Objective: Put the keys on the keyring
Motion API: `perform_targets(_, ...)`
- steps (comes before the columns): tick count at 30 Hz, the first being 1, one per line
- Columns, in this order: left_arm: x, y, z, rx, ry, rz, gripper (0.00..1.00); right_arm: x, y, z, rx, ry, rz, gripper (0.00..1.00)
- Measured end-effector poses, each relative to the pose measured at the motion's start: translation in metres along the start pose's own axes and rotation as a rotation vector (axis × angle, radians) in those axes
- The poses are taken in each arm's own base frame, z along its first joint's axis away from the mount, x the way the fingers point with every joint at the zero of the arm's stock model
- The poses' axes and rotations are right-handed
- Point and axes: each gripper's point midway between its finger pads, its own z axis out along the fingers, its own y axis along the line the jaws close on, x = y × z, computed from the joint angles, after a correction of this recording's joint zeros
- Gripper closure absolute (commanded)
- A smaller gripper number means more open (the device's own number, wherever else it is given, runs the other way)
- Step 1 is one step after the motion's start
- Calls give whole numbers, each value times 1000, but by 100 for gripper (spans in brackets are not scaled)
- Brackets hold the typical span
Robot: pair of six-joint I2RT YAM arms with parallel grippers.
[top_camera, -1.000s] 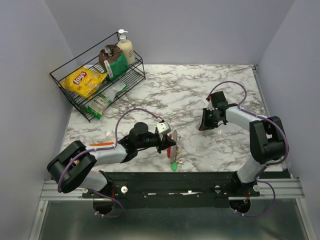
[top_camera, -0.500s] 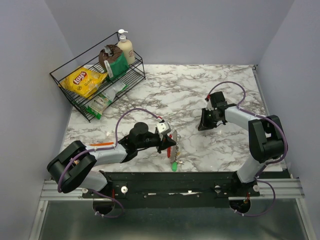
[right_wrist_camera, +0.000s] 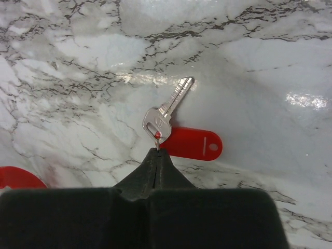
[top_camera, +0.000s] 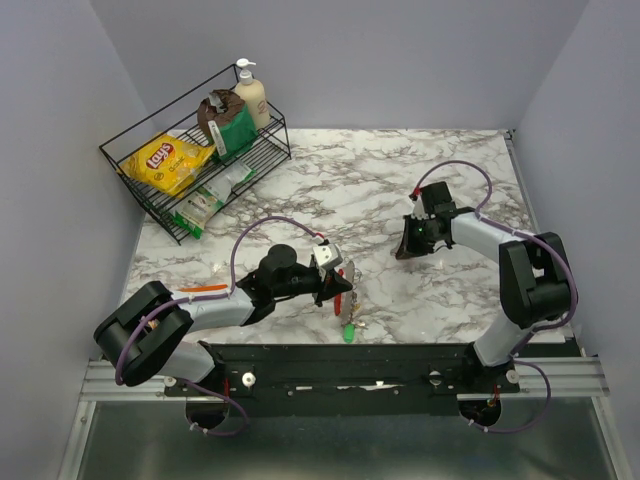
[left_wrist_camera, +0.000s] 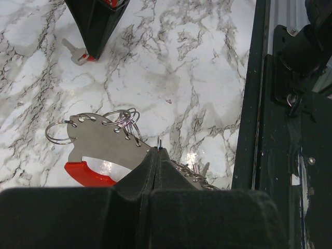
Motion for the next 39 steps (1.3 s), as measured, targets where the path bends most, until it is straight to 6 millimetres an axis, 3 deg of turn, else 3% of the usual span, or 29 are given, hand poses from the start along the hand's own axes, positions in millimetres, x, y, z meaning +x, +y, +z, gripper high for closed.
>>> perform_targets(9,3,0,0,-1,10,5,100,-15,24,-36,-95,-99,-127,99)
perform_targets(12,3,1,-1,-1,13,7,100,-11,32,-47,-141,-114,-154,99)
perform_targets(20,9,0,-1,-2,35,21,100,16,54,-67,-269,-99,-217,99)
perform_targets(31,11,3,-3,-19,73,90,100,54,111,-96,-497,-53,-426,99)
perform_targets(39,8,3,-7,-43,84,164,100,83,135,-105,-635,3,-535,99)
